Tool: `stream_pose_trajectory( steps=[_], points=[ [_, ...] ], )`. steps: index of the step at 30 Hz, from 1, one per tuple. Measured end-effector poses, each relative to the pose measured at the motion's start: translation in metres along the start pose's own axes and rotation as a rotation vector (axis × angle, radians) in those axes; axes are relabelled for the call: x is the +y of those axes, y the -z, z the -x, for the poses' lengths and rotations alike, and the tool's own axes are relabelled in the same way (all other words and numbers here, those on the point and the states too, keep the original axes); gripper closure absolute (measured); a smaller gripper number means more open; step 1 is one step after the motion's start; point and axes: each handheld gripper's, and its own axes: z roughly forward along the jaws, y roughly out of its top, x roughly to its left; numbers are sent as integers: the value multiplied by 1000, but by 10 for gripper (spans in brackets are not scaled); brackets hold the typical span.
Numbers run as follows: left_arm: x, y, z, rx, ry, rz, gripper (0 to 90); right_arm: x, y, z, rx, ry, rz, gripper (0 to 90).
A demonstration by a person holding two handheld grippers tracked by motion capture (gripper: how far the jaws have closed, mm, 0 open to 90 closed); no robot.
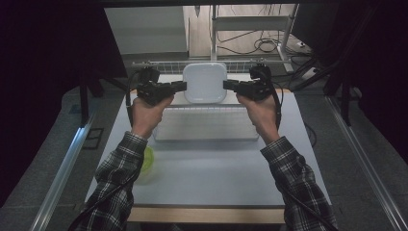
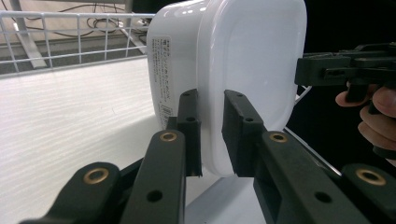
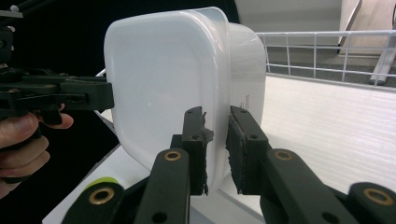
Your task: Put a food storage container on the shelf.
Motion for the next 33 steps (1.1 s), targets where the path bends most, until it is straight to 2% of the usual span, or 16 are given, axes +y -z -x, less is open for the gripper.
stream_pose_trajectory(
  steps=[5,11,20,25,29,33],
  points=[
    [2,-3,-1,-2,-5,9,743,1,-4,2,-9,2,-9,740],
    [6,-8,1,37,-42,9,708,3,-8,4,-16,3,-8,715],
    [11,-16,-1,57,-44,1,692,7,-12,4,-53,41,-4,691],
    [13,-19,-1,91,-69,-13,643,9,-16,6,-53,37,-5,659],
    [12,-24,-4,103,-66,-29,615,10,-19,9,-58,21,-8,609],
    [12,-27,-8,81,-51,-25,614,13,-22,14,-56,4,-5,585]
  ],
)
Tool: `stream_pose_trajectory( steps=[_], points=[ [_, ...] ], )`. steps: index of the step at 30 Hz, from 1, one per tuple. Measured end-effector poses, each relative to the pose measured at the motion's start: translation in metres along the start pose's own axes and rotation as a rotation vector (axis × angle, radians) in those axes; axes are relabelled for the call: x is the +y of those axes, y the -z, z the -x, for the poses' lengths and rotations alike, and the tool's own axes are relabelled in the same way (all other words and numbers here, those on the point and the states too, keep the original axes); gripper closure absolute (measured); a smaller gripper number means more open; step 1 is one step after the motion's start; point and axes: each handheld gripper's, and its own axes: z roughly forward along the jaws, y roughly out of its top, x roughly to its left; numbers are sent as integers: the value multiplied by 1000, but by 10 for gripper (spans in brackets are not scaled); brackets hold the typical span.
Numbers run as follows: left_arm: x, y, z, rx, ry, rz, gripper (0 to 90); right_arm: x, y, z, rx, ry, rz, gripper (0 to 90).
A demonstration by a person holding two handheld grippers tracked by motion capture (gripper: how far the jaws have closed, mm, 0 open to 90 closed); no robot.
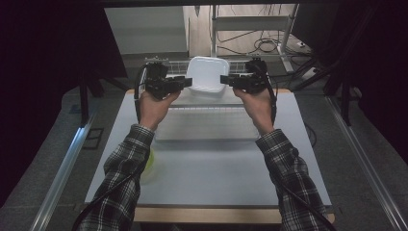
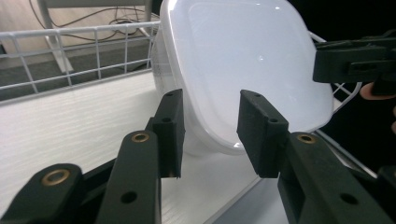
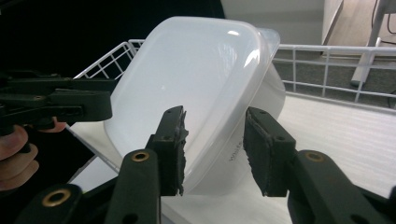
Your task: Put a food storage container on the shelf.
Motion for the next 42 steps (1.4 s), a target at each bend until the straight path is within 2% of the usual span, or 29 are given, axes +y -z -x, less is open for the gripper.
stream_pose_trajectory(
  steps=[3,8,12,18,26,35,42],
  points=[
    [2,-1,2,1,-4,1,599,2,-2,1,-33,21,4,588],
    [4,-1,1,-2,-3,9,580,4,-8,1,-62,32,12,589],
    [5,-2,0,-5,6,24,573,5,-12,3,-69,23,24,592],
    [5,0,-1,-1,-1,40,550,6,-13,4,-73,24,25,591],
    [-1,7,4,-11,-21,56,457,2,-4,3,-37,40,42,525],
    [-16,14,11,3,-112,68,293,-9,9,0,-1,88,36,421],
    [-31,21,17,-13,-140,54,209,-22,14,0,18,121,37,323]
  ],
)
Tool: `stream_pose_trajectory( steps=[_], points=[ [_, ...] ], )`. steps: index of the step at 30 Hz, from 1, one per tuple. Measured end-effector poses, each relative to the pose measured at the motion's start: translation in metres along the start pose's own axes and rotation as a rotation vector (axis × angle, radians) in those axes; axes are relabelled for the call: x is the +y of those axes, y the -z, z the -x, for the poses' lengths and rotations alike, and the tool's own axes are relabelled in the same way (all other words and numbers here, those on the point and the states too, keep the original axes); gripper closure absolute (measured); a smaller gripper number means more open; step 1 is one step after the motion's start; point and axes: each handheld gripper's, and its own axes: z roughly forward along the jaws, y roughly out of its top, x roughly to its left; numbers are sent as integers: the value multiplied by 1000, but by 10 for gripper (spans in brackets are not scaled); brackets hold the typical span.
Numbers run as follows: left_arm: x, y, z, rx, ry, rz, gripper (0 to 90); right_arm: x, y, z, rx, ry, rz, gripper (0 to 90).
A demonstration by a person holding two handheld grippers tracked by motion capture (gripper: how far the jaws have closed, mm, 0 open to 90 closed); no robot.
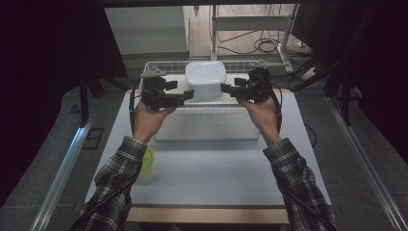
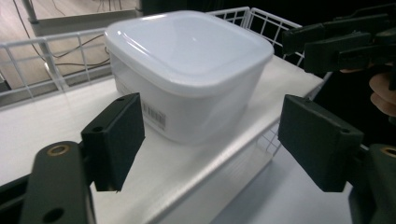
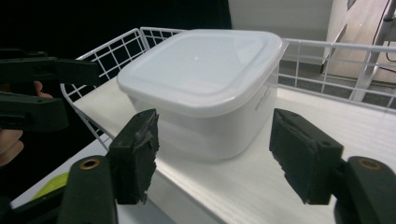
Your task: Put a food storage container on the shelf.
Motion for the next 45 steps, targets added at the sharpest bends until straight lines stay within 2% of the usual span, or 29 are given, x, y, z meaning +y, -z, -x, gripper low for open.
stream_pose_trajectory(
  steps=[6,12,15,22,28,32,36,41,45],
  points=[
    [-16,7,9,-32,-19,-32,134,-13,6,-7,7,32,-1,256],
    [-37,17,17,-25,-45,-43,83,-30,14,-14,22,57,-10,187],
    [-47,21,20,-24,-38,-32,69,-39,17,-17,36,71,-17,155],
    [-70,29,27,-21,-57,-18,68,-62,23,-23,59,93,-33,100],
    [-88,38,32,-21,-62,5,69,-81,31,-25,59,95,-36,67],
    [-98,41,37,-29,-64,-2,73,-92,36,-25,49,108,-44,43],
    [-110,41,44,-31,-88,-17,72,-107,38,-27,44,127,-64,14],
    [-123,42,47,-26,-80,-20,66,-121,40,-29,46,149,-91,2],
    [-133,46,47,-20,-70,-16,60,-131,44,-30,46,139,-96,4]
  ],
)
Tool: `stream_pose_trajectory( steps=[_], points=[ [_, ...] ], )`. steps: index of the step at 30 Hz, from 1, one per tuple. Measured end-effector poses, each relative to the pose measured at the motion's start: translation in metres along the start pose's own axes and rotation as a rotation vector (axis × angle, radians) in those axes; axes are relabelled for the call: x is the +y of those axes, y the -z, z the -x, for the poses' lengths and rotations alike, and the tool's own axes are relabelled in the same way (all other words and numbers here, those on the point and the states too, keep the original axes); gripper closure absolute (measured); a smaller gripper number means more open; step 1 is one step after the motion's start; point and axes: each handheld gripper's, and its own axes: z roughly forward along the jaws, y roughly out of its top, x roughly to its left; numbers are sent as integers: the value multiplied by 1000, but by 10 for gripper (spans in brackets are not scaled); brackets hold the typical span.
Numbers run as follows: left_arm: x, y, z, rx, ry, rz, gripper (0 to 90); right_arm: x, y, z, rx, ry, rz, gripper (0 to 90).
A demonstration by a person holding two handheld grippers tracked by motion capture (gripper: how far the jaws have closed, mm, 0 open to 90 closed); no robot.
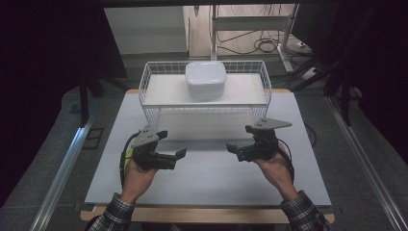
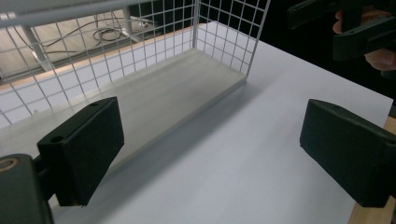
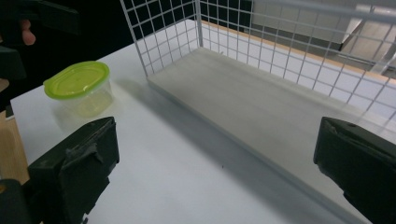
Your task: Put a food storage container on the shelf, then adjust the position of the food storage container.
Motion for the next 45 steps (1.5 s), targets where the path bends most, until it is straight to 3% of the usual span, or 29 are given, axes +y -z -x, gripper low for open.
stream_pose_trajectory(
  steps=[11,18,24,28,36,38,40,43,45],
  points=[
    [-39,7,3,26,-2,-42,56,-33,5,-8,-38,-21,-28,0],
    [-62,9,6,42,10,-48,52,-53,4,-17,-25,-6,-40,0],
    [-80,7,11,72,-28,-88,50,-71,6,-15,-26,18,-57,0],
    [-87,3,12,80,-37,-130,48,-84,7,-13,-36,9,-94,0],
    [-82,2,7,75,24,-172,17,-90,4,-10,-45,8,-117,1],
    [-80,4,3,81,31,-174,42,-91,3,-9,-47,10,-126,1],
    [-78,8,0,133,9,-172,86,-92,2,-8,-50,8,-128,1],
    [-74,20,-9,176,26,-149,255,-92,2,-7,-51,2,-128,3],
    [-74,30,-17,206,47,-128,419,-93,1,-6,-50,-3,-134,8]
  ],
)
